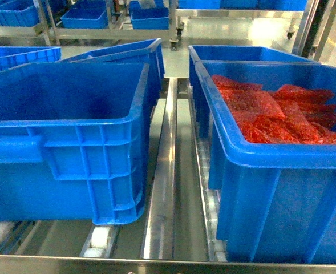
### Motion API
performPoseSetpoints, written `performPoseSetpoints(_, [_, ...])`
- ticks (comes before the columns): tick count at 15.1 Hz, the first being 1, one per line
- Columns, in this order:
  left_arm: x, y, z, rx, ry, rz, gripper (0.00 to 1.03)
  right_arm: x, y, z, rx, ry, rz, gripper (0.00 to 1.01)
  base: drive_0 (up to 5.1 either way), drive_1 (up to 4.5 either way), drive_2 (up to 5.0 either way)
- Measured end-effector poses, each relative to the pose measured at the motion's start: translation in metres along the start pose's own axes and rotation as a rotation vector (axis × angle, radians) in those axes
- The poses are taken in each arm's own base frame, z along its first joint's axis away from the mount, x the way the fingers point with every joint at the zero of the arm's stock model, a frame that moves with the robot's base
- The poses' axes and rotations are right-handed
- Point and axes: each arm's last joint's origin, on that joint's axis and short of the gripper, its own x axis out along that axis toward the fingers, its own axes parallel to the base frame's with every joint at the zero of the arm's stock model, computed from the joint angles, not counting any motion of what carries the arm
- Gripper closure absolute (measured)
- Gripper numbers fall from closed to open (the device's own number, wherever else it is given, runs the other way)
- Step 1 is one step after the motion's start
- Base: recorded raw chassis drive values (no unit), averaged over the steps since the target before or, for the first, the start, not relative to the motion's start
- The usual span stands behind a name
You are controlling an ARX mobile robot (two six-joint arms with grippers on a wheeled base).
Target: Pick blue part to blue bin on bottom shelf
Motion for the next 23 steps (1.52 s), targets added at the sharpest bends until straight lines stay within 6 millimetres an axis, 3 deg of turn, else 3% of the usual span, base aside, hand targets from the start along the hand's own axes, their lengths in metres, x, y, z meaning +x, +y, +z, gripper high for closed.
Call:
performPoseSetpoints(14, [0.000,0.000,0.000,0.000,0.000,0.000,0.58,0.000,0.000,0.000,0.000,0.000,0.000,0.03,0.0,0.00,0.0])
performPoseSetpoints(15, [0.000,0.000,-0.001,-0.001,0.024,-0.009,0.58,0.000,0.000,0.000,0.000,0.000,0.000,0.03,0.0,0.00,0.0])
performPoseSetpoints(16, [0.002,0.000,0.002,-0.009,0.184,-0.081,0.58,0.000,0.000,0.000,0.000,0.000,0.000,0.03,0.0,0.00,0.0])
performPoseSetpoints(18, [0.001,-0.001,0.003,-0.022,0.310,-0.116,0.58,0.000,0.000,0.000,0.000,0.000,0.000,0.03,0.0,0.00,0.0])
performPoseSetpoints(20, [0.001,-0.001,0.000,-0.033,0.332,-0.121,0.58,0.000,0.000,0.000,0.000,0.000,0.000,0.03,0.0,0.00,0.0])
performPoseSetpoints(23, [0.030,-0.019,-0.013,-0.027,0.336,-0.197,0.58,0.000,0.000,0.000,0.000,0.000,0.000,0.03,0.0,0.00,0.0])
